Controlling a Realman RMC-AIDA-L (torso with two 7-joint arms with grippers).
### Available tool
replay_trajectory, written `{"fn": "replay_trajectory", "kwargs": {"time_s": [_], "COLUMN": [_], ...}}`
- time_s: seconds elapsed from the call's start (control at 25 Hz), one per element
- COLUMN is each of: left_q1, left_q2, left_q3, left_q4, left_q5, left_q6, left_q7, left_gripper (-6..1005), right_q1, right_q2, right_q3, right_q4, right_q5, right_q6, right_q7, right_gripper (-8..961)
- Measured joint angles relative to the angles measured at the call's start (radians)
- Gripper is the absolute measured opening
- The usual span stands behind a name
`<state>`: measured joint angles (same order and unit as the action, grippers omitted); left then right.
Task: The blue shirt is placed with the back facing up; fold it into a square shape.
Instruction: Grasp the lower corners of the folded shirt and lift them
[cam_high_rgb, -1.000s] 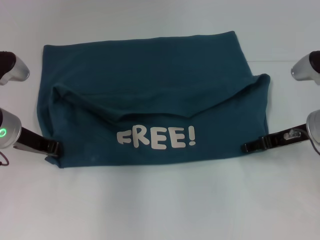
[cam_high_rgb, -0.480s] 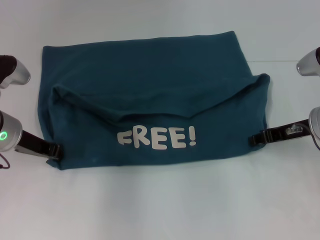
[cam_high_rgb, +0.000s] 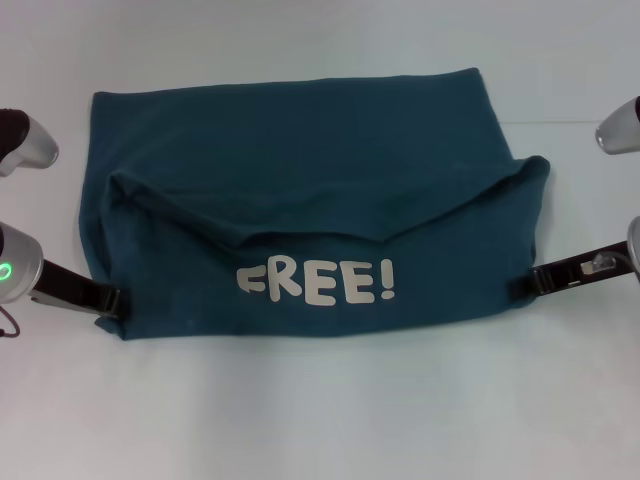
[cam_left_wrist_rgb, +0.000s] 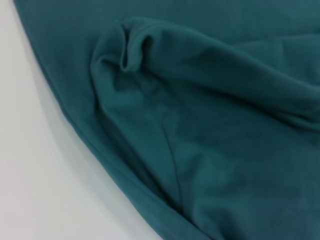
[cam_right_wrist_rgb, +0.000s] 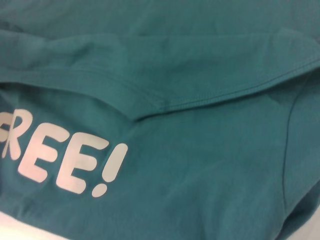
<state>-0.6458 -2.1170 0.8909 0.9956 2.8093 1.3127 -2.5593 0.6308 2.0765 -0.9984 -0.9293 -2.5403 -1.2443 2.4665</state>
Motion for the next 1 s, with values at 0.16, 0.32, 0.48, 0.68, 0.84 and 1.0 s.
{"fn": "replay_trajectory", "kwargs": {"time_s": [0.16,0.32,0.48,0.68,0.84,1.0], "left_q1": [0.000,0.001,0.013,0.014,0.016,0.029], "left_q2": [0.006,0.020,0.028,0.030,0.027,0.021], "left_q3": [-0.003,-0.009,-0.006,0.002,0.010,0.012], "left_q4": [0.000,0.013,0.041,0.031,0.009,-0.007], "left_q5": [0.005,0.009,0.015,0.031,0.042,0.043], "left_q6": [0.041,0.158,0.297,0.437,0.506,0.595], "left_q7": [0.017,0.032,0.051,0.080,0.098,0.122], "left_gripper": [52,52,52,53,53,53], "right_q1": [-0.003,-0.006,-0.002,-0.012,-0.034,-0.053], "right_q2": [-0.013,-0.029,-0.033,0.006,0.017,0.017], "right_q3": [0.001,-0.004,-0.012,-0.039,-0.118,-0.172], "right_q4": [-0.029,-0.060,-0.088,-0.180,-0.204,-0.220], "right_q5": [-0.005,-0.016,-0.072,-0.185,-0.212,-0.215], "right_q6": [-0.084,-0.223,-0.360,-0.545,-0.672,-0.699], "right_q7": [-0.027,-0.064,-0.086,-0.147,-0.213,-0.202], "right_gripper": [66,66,66,66,66,66]}}
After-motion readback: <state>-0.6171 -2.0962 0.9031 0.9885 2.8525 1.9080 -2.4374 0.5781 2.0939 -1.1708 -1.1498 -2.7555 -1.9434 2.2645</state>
